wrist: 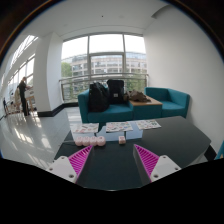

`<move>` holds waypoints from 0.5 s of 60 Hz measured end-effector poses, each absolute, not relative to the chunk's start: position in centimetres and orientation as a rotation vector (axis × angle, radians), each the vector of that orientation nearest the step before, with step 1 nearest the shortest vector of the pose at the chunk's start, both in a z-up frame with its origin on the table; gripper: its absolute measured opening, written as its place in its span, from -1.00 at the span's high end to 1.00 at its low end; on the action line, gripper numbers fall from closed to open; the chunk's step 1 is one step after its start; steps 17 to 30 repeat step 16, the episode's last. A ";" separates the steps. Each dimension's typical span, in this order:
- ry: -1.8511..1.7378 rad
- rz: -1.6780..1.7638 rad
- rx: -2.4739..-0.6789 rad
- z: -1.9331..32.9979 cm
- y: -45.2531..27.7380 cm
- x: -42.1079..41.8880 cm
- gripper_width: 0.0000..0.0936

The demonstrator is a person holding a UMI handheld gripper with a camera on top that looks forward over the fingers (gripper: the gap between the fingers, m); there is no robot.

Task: Unplug charger

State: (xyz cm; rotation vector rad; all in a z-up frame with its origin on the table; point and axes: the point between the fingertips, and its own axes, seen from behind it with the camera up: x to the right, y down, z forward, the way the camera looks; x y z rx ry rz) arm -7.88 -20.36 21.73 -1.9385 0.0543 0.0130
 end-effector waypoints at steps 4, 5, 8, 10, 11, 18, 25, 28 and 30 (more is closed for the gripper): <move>0.049 0.007 -1.943 21.3 -20.3 -7.6 -0.68; 0.047 0.005 -1.944 21.2 -20.4 -7.6 -0.68; 0.046 0.003 -1.939 21.2 -20.8 -7.7 -0.68; 0.043 0.000 -1.937 21.3 -20.9 -7.8 -0.68; 0.041 -0.002 -1.938 21.3 -21.0 -7.8 -0.68; 0.034 -0.005 -1.934 21.4 -20.6 -7.7 -0.68; 0.034 -0.005 -1.934 21.4 -20.6 -7.7 -0.68; 0.034 -0.005 -1.934 21.4 -20.6 -7.7 -0.68; 0.034 -0.005 -1.934 21.4 -20.6 -7.7 -0.68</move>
